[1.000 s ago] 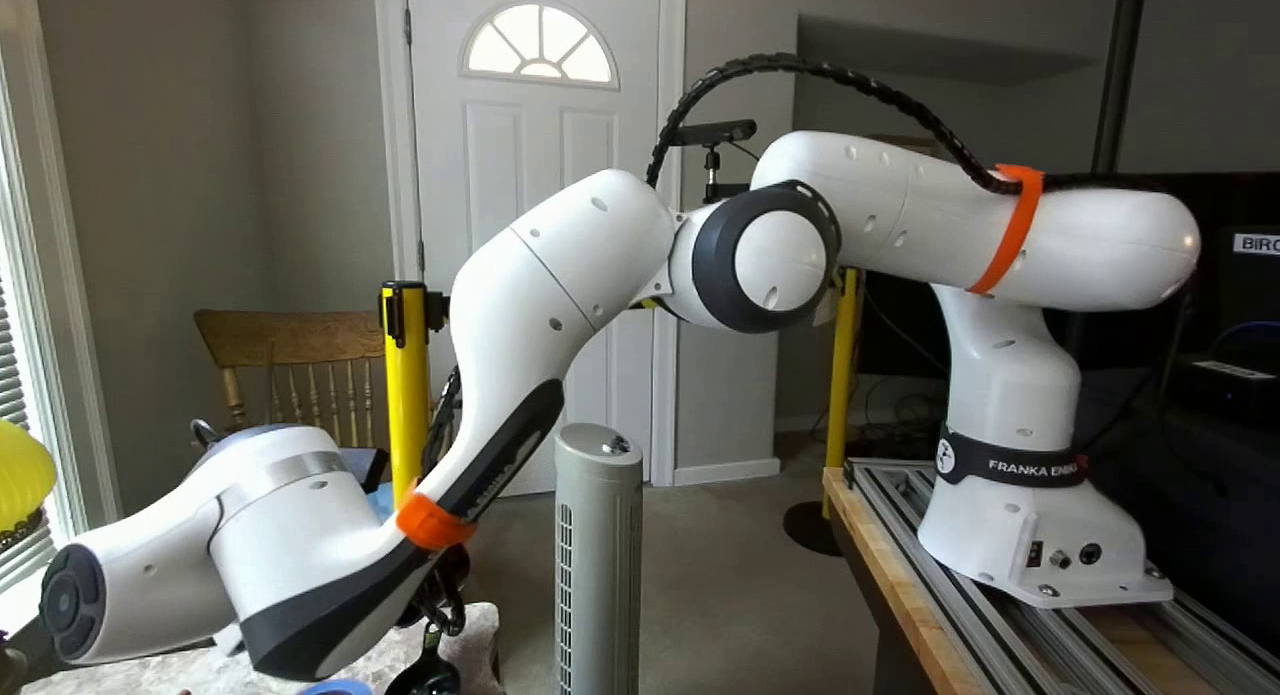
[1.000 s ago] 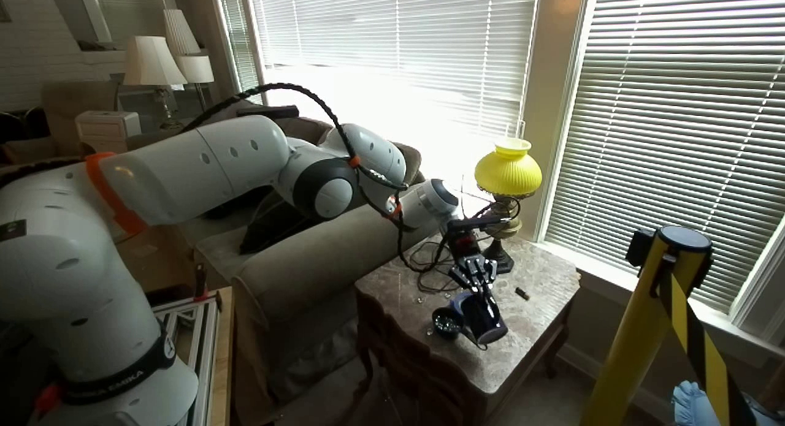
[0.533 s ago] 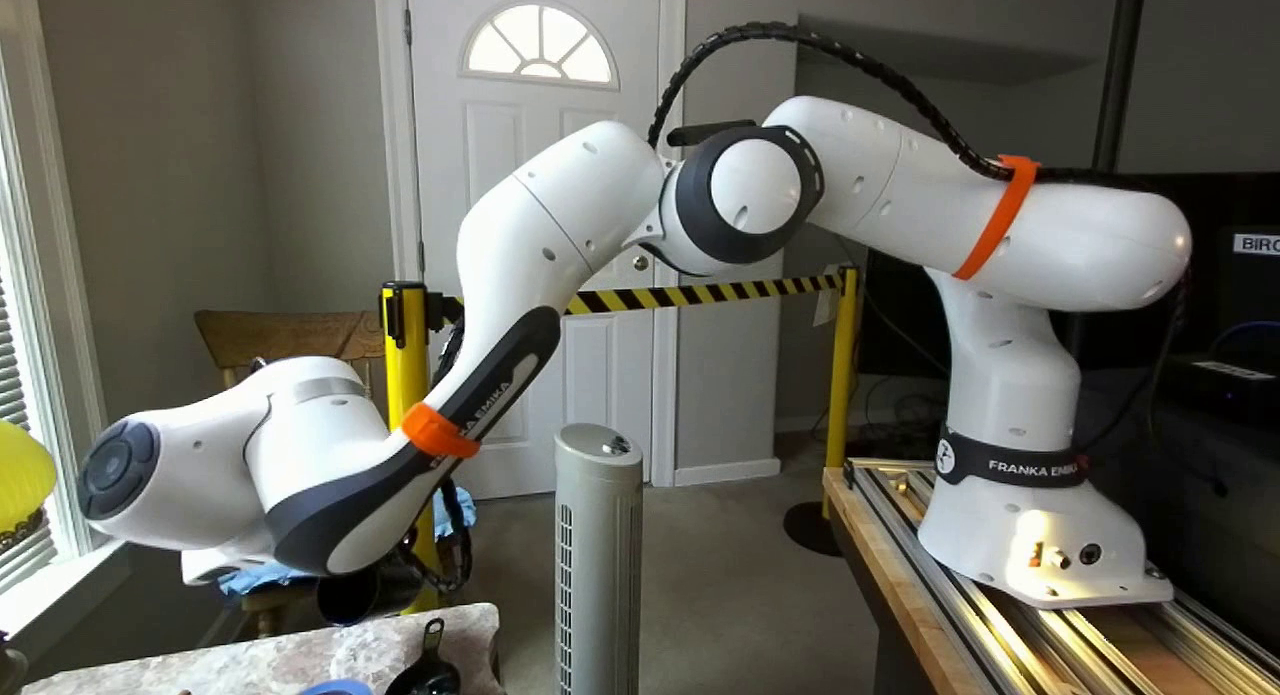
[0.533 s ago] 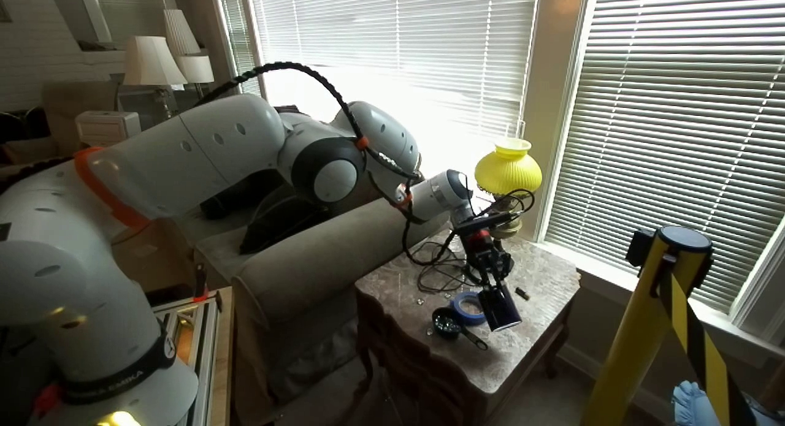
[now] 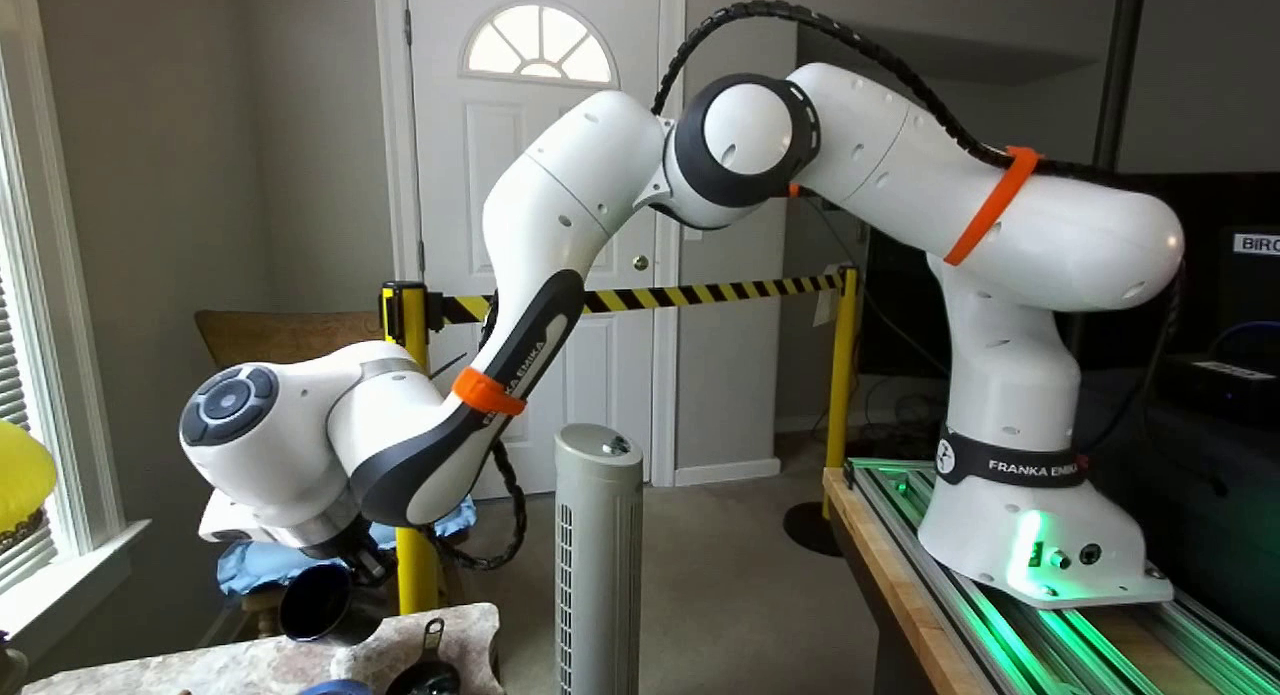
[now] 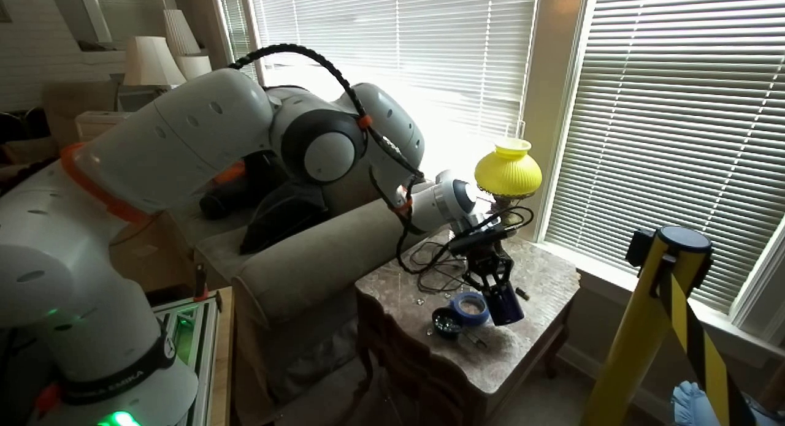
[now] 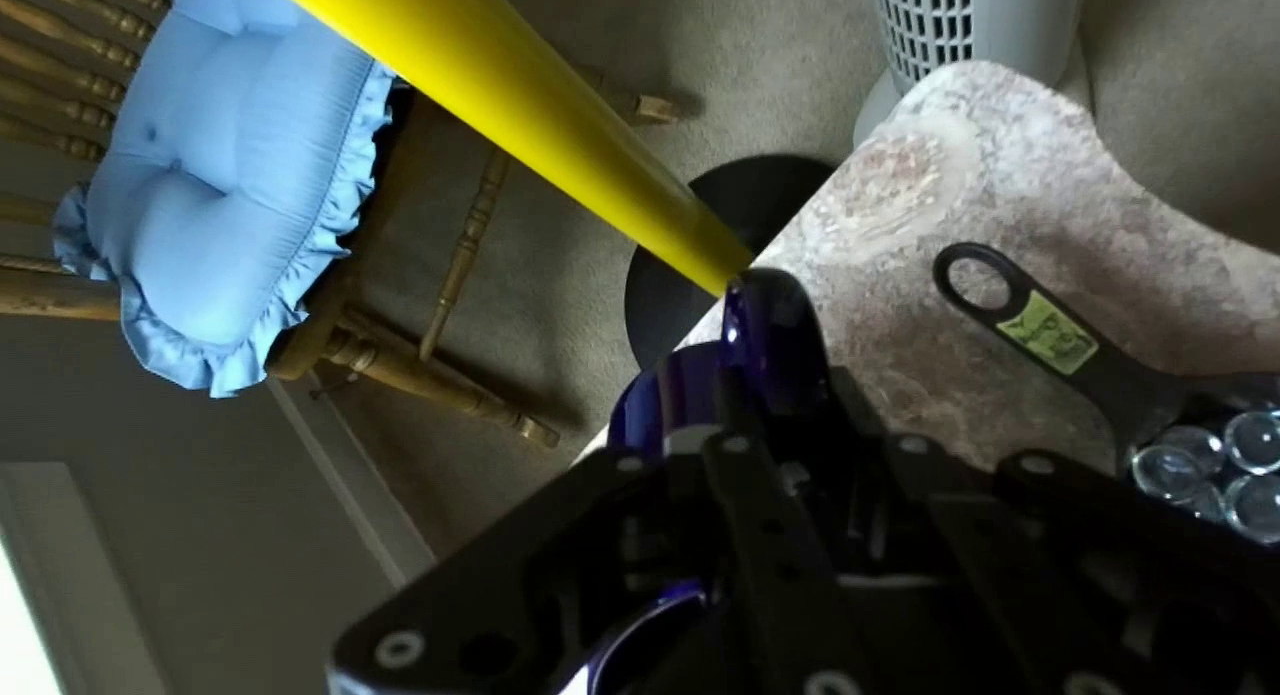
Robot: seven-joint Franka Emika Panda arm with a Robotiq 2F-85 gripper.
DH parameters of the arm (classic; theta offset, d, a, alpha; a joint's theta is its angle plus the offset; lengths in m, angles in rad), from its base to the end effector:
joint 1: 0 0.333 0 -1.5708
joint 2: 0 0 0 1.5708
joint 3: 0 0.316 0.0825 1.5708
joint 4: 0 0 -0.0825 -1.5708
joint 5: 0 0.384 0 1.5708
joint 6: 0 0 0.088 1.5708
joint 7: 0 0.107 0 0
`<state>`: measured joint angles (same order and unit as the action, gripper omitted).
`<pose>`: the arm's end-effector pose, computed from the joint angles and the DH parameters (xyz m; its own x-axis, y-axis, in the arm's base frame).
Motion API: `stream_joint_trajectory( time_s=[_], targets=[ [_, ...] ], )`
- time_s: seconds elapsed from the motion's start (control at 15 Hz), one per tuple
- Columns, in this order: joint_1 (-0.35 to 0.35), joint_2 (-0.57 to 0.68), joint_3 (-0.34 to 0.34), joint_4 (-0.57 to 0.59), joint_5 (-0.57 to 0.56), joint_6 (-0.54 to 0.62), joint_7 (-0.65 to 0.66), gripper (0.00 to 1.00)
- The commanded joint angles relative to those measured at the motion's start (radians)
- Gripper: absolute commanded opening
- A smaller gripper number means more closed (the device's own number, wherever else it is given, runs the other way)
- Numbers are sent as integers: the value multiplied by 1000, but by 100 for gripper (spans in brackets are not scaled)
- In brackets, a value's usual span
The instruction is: Empty the contents of the black mug into the measuring cup and place the mug back
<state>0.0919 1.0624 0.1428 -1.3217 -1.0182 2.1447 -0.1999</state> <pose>0.7071 0.1107 0.0820 0.5400 0.7137 -0.4461 0.8272 -0.3522 0.4378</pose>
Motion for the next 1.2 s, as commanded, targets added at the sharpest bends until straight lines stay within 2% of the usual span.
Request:
stream_joint_trajectory(
  time_s=[0.0, 0.27, 0.73, 1.0, 1.13],
  targets=[
    [3, -97, -54, -165, 13, 146, 109, 5],
    [12, -144, -104, -259, -2, 242, 183, 5],
    [9, -208, -176, -392, -12, 501, 350, 5],
    [-8, -228, -194, -436, 17, 606, 371, 5],
    [-36, -236, -176, -457, 53, 651, 341, 5]
  ],
)
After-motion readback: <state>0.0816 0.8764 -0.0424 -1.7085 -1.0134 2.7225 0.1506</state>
